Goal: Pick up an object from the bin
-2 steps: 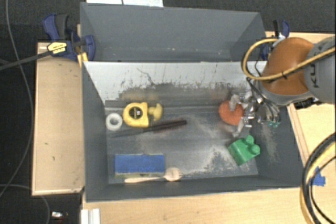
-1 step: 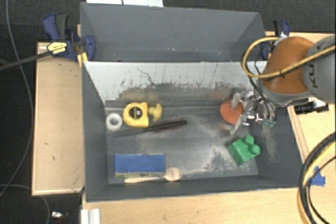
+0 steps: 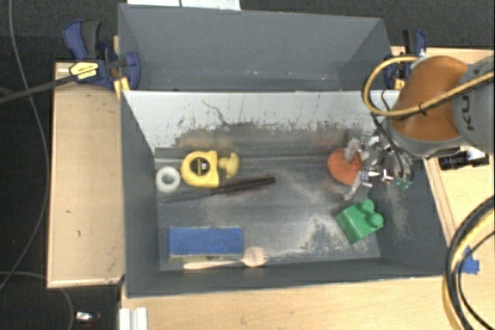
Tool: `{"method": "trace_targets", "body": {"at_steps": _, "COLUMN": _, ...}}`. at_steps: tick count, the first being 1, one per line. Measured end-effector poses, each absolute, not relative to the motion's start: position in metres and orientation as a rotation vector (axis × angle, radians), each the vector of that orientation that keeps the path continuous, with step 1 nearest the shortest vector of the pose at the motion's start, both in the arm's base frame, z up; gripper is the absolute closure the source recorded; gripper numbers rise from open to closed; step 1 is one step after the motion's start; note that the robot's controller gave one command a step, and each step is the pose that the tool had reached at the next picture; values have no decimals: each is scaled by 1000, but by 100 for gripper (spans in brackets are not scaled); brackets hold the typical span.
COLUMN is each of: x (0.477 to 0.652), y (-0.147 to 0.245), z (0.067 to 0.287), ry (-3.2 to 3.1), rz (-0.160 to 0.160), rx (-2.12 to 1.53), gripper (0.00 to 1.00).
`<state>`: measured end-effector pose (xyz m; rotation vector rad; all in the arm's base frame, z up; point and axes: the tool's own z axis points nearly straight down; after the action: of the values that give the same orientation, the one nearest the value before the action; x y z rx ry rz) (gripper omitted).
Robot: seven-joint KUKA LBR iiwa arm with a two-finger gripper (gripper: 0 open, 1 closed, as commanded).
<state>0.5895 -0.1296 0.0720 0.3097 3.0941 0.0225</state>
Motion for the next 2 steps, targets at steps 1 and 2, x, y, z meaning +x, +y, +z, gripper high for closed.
{"method": "trace_targets", "body": {"at_steps": 1, "x": 591, "y": -136, "z": 75, "ry": 3094, "rz": 27, "rx": 268, "gripper": 100}}
{"method": "trace_targets", "body": {"at_steps": 2, "x": 591, "y": -136, "z": 75, "ry": 3094, "rz": 27, "rx": 268, "gripper": 100}}
